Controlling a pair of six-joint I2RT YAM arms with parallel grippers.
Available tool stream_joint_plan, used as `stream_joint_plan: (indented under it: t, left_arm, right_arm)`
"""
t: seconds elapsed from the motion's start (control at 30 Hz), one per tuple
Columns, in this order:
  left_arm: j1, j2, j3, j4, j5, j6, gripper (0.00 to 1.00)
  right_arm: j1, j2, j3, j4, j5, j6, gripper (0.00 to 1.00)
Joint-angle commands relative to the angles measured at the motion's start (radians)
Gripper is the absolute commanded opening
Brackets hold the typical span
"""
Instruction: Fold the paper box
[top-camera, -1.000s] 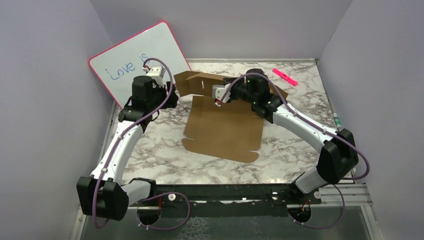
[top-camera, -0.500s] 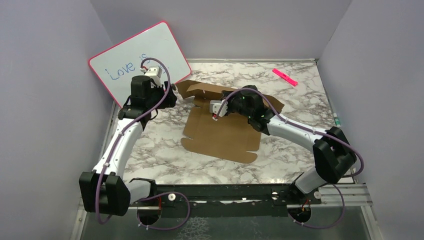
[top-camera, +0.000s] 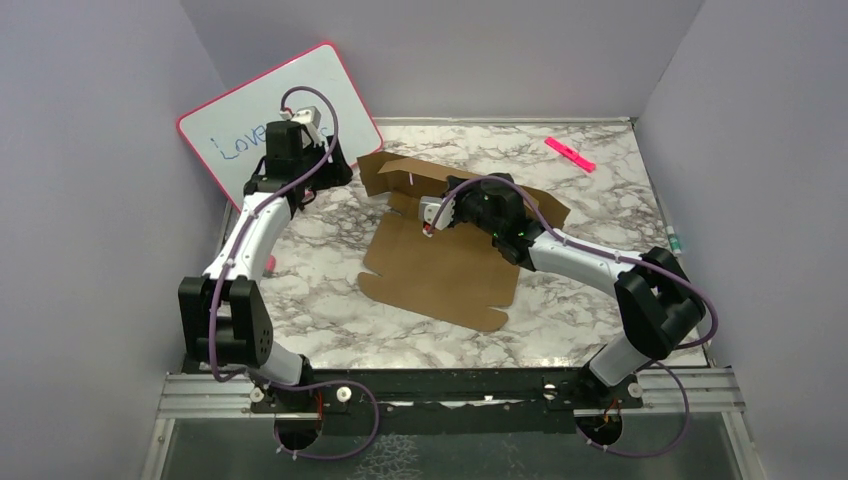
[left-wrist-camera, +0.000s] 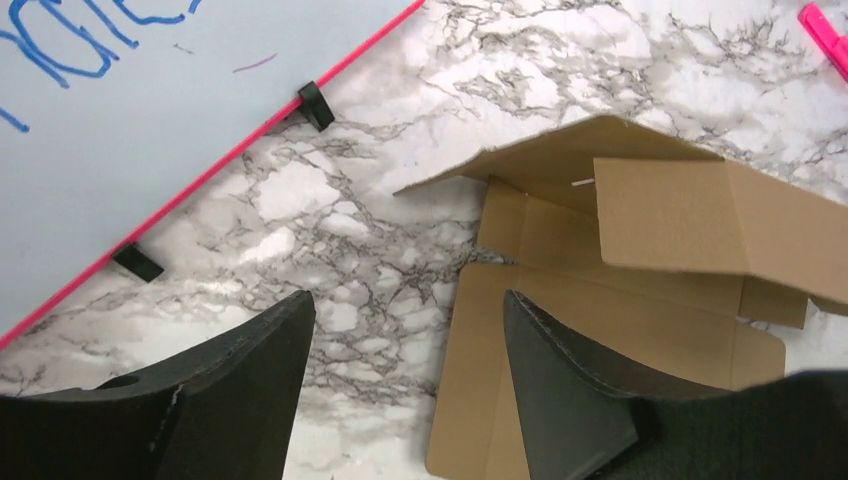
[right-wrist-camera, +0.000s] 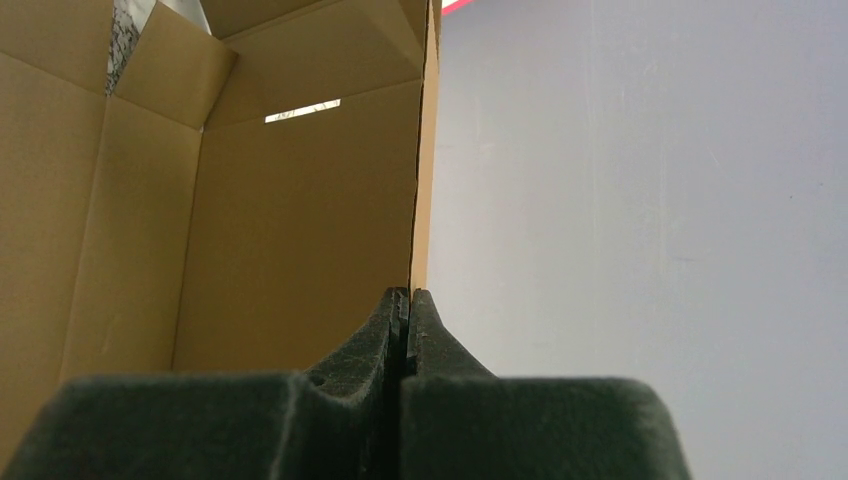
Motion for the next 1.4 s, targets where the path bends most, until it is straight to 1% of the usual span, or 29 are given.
stream_joint_plan:
  t: [0.0, 0.13, 0.37, 0.53, 0.7, 0.83, 0.9, 1.0, 1.1, 1.17, 1.23, 1.37]
  left_arm:
    - [0.028, 0.093, 0.089, 0.082, 0.111, -0.017, 0.72]
    - [0.028, 0.148, 0.111, 0.162, 0.212, 0.050, 0.74]
    - [0.028, 0.252, 0.128, 0.229, 0.296, 0.161, 0.75]
    - [0.028, 0.325, 0.164, 0.252, 0.360, 0.212, 0.67]
    - [0.028, 0.375, 0.190, 0.290, 0.415, 0.260, 0.57]
    - [0.028, 0.401, 0.201, 0.310, 0.450, 0.295, 0.45]
    - [0.028, 0.411, 0.201, 0.316, 0.458, 0.303, 0.37]
    - [0.028, 0.414, 0.203, 0.316, 0.466, 0.308, 0.22]
    - [0.028, 0.377, 0.187, 0.316, 0.465, 0.313, 0.11]
    - [0.028, 0.343, 0.170, 0.316, 0.453, 0.310, 0.03]
    - [0.028, 0.309, 0.150, 0.316, 0.449, 0.298, 0.00]
    - [0.028, 0.238, 0.102, 0.316, 0.440, 0.252, 0.00]
  right_arm:
    - [0.003, 0.026, -0.015, -0.032, 0.016, 0.006, 0.01]
    - [0.004, 0.027, -0.004, -0.049, 0.010, 0.004, 0.01]
    - [0.004, 0.030, 0.013, -0.067, -0.009, 0.013, 0.01]
    - [0.004, 0.032, 0.023, -0.085, -0.012, 0.016, 0.01]
    - [0.003, 0.028, 0.031, -0.105, -0.011, 0.016, 0.01]
    - [0.003, 0.028, 0.036, -0.112, -0.014, 0.015, 0.01]
    - [0.004, 0.031, 0.043, -0.117, -0.015, 0.017, 0.01]
    - [0.003, 0.040, 0.052, -0.129, -0.013, 0.018, 0.01]
    - [0.004, 0.043, 0.050, -0.120, -0.001, 0.016, 0.01]
    - [0.003, 0.049, 0.052, -0.112, 0.009, 0.018, 0.01]
    - [0.003, 0.057, 0.058, -0.103, 0.018, 0.026, 0.01]
    - [0.004, 0.073, 0.075, -0.083, 0.032, 0.054, 0.01]
